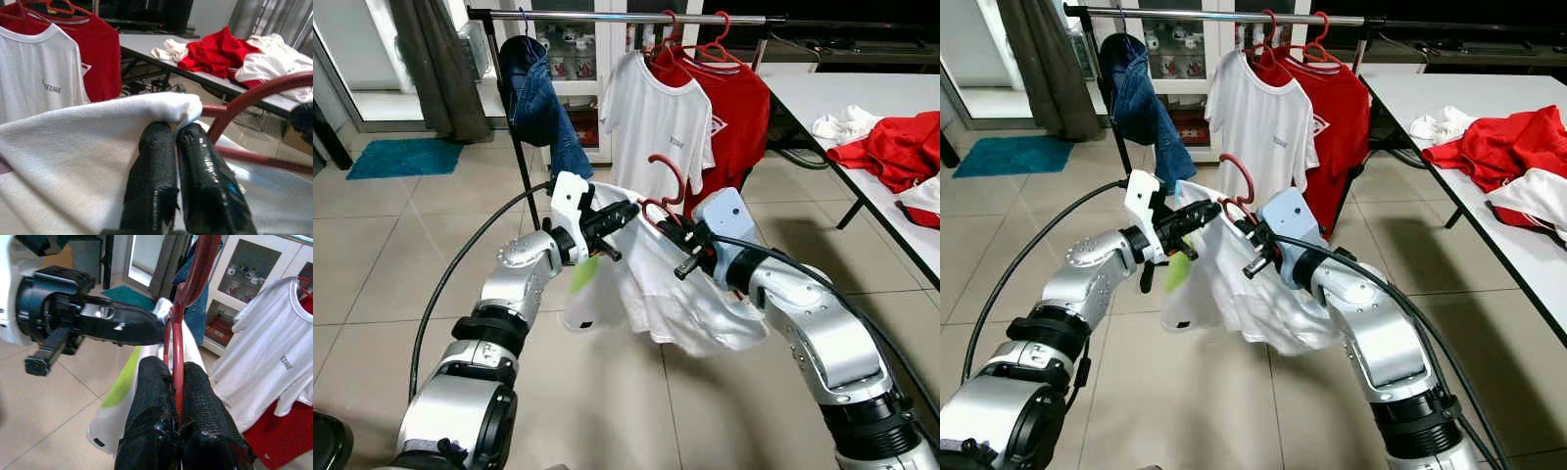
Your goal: Hang hanger
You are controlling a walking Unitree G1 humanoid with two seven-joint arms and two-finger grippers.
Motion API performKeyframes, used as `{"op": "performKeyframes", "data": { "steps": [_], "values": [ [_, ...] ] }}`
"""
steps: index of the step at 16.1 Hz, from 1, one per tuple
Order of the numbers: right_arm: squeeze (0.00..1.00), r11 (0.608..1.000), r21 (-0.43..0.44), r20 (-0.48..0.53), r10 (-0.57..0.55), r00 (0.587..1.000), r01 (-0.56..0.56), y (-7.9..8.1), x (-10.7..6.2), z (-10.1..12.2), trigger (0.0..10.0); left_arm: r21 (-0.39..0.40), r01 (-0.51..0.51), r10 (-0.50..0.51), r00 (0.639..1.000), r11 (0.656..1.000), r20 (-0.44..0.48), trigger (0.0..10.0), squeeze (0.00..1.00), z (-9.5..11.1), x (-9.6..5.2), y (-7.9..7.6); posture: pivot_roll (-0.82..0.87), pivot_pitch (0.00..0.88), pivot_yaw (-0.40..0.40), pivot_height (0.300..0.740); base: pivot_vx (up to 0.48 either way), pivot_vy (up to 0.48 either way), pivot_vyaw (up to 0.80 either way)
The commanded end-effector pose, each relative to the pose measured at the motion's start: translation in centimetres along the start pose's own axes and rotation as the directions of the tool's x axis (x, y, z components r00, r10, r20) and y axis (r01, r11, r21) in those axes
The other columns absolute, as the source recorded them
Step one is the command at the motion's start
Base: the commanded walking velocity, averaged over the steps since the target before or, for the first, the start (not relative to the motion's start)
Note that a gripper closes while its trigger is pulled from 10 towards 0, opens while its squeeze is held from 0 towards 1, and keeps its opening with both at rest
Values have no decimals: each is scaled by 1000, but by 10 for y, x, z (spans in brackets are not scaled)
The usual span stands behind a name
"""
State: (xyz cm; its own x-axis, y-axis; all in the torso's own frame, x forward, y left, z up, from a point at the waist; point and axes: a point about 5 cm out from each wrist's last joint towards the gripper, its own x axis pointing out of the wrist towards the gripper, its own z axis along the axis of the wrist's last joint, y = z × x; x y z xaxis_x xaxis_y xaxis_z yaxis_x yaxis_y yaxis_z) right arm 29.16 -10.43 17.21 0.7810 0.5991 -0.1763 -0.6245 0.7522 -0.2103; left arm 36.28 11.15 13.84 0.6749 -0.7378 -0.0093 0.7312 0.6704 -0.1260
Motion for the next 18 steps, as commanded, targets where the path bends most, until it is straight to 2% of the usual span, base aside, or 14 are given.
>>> {"op": "performKeyframes", "data": {
  "steps": [1,3,7,11,12,13,16,18],
  "values": [
    [0,1000,8,37,-8,999,8,-3,-2,10,10000,-9,-4,4,1000,1000,14,0,0,6,5,0,-184,0,27,740,0,0,0],
    [0,999,31,30,-11,1000,10,0,-1,8,10000,-19,-24,25,999,1000,21,0,0,5,6,0,-183,0,28,740,0,0,0],
    [0,998,22,4,-60,998,60,-2,0,5,10000,-48,-73,75,997,996,36,0,0,7,5,5,-184,0,38,740,0,0,0],
    [0,994,61,-40,-93,995,95,-1,-3,-4,10000,-76,-147,150,988,986,30,0,0,4,-1,12,-185,0,49,740,0,0,0],
    [0,980,73,-136,-173,975,184,-6,-5,-18,10000,-88,-206,210,977,975,45,0,0,6,-5,18,-188,0,48,740,0,0,0],
    [0,971,74,-184,-211,960,228,-9,-7,-25,10000,-93,-232,238,970,968,54,0,0,6,-8,20,-187,0,46,740,0,0,0],
    [0,935,101,-260,-304,916,339,-16,-15,-37,10000,-89,-284,290,956,955,55,0,0,1,-17,23,-192,0,31,740,0,0,0],
    [0,902,105,-288,-375,881,419,-24,-19,-41,10000,-79,-282,286,957,956,42,0,0,-7,-20,17,-189,0,21,740,0,0,0]
  ]
}}
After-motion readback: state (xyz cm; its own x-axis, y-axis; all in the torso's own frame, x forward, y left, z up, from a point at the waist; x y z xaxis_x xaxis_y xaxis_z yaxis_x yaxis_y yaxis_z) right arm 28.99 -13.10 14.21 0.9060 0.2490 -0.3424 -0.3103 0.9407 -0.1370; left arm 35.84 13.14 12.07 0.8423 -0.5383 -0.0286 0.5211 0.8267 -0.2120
